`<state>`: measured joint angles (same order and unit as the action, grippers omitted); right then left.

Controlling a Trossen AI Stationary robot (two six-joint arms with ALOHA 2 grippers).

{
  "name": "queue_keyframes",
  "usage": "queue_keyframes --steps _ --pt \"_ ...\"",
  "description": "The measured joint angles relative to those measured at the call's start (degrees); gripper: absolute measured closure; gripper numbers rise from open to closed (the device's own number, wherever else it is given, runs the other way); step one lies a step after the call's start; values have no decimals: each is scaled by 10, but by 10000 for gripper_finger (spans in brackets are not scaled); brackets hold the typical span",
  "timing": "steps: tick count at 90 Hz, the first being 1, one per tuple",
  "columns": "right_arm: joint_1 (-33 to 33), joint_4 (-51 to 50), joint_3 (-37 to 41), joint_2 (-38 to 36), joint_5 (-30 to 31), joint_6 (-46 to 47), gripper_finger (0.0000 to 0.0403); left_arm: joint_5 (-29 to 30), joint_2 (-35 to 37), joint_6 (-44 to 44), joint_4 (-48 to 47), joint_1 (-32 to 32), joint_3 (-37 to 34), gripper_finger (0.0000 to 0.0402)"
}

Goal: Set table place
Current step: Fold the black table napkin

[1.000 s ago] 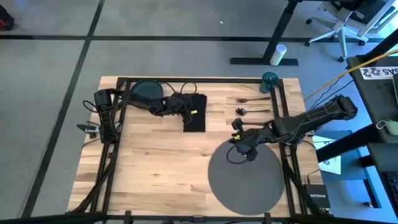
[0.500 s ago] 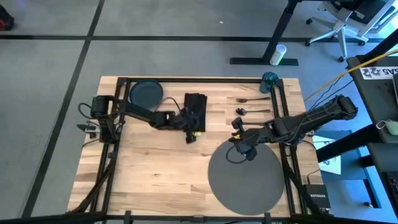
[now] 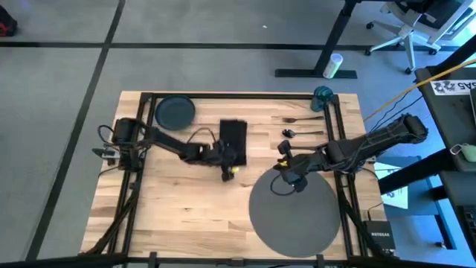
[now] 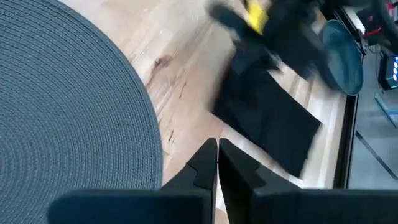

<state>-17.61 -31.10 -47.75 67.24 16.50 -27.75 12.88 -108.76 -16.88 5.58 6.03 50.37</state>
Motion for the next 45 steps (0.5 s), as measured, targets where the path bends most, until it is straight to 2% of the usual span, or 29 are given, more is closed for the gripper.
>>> queue_keyframes --steps 16,45 --pt "0 -14 0 0 -6 3 402 8 19 -85 -60 94 0 401" --pt "0 -16 0 0 -7 4 402 76 64 -243 -214 217 -2 401"
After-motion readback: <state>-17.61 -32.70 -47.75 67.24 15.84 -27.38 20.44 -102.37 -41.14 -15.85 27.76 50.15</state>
